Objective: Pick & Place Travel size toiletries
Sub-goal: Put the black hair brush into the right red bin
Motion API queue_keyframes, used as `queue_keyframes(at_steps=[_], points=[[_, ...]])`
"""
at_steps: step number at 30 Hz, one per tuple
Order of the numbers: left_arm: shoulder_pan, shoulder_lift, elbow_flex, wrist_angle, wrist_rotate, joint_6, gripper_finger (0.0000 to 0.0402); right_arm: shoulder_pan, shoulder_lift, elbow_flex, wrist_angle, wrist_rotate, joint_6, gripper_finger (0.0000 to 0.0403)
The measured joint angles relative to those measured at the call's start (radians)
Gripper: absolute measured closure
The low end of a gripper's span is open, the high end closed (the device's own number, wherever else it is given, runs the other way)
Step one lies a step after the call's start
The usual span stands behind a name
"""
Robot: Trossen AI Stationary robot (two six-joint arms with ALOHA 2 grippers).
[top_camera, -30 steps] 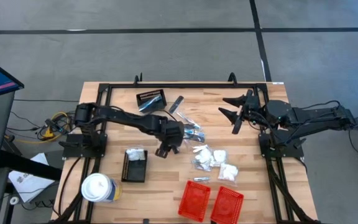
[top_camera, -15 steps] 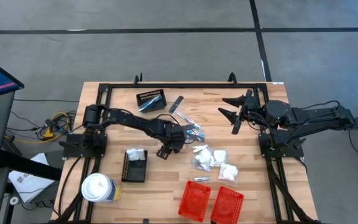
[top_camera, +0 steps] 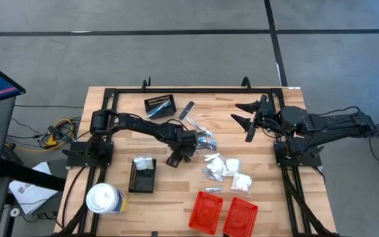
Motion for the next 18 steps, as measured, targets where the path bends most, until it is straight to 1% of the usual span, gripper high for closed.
queue_keyframes(at_steps=[5, 9, 18], points=[[-0.002, -0.04, -0.007, -0.006, -0.006, -0.015, 0.0255, 0.0, 0.0, 0.0, 0.0, 0.0, -0.001, 0.0189], [-0.003, -0.07, -0.011, -0.022, -0.033, -0.031, 0.0287, 0.0, 0.0, 0.0, -0.001, 0.0, -0.003, 0.0189], [-0.017, -0.081, -0.011, -0.014, -0.033, -0.052, 0.039, 0.0, 0.0, 0.0, -0.001, 0.0, -0.007, 0.0189]])
